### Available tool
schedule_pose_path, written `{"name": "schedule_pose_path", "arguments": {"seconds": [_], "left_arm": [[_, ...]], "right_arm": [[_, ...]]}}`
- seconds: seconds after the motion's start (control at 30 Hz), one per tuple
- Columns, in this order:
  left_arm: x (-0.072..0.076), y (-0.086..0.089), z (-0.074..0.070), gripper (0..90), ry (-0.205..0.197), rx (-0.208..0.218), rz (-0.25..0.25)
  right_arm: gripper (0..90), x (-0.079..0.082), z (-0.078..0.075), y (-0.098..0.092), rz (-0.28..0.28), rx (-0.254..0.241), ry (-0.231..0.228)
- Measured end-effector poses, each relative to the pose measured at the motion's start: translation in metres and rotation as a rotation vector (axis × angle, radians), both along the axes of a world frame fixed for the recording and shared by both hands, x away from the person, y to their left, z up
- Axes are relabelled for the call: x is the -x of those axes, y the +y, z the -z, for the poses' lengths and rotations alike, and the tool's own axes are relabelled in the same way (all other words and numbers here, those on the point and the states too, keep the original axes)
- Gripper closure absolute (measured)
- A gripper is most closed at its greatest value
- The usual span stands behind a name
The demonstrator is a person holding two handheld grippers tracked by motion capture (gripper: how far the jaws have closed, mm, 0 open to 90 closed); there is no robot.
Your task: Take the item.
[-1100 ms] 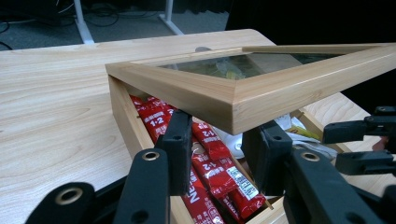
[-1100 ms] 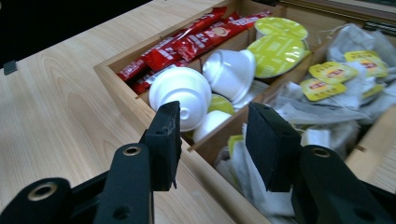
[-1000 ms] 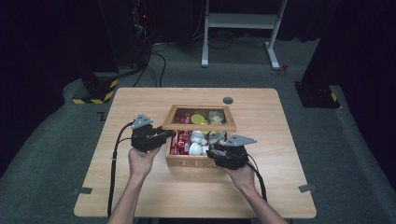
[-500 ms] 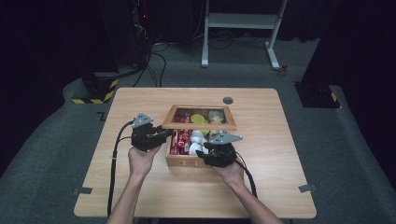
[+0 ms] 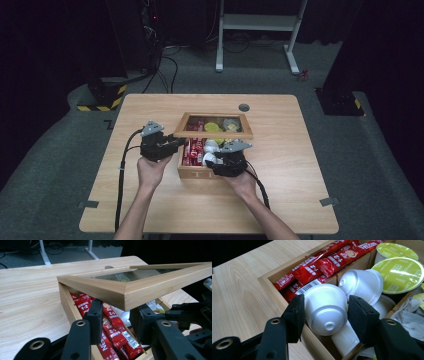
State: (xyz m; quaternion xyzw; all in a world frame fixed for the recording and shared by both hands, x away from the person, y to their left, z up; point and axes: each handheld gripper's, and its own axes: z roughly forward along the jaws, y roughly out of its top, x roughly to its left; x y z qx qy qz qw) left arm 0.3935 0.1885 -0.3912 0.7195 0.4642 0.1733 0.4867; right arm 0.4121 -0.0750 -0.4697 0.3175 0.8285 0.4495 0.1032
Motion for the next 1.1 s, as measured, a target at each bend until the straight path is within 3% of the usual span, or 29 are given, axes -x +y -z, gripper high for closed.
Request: {"name": "schedule_pose_path", "arguments": {"seconds": [0.2, 0.43, 1.1], "left_arm": [[-0.0005, 0.0004, -0.0008, 63.2, 0.001, -0.003, 0.003], [-0.0005, 0.0003, -0.0006, 63.1, -0.001, -0.001, 0.002], [-0.0011, -0.0011, 0.0002, 63.1, 0.000, -0.003, 0.007]], "right_arm": [[46.5, -0.0046, 0.0015, 0.0028, 0.013, 0.016, 0.013], [46.9, -0.0060, 0.0021, 0.0060, 0.023, 0.045, -0.003], [52.8, -0.0040, 0.0011, 0.0070, 0.014, 0.063, -0.022]]}}
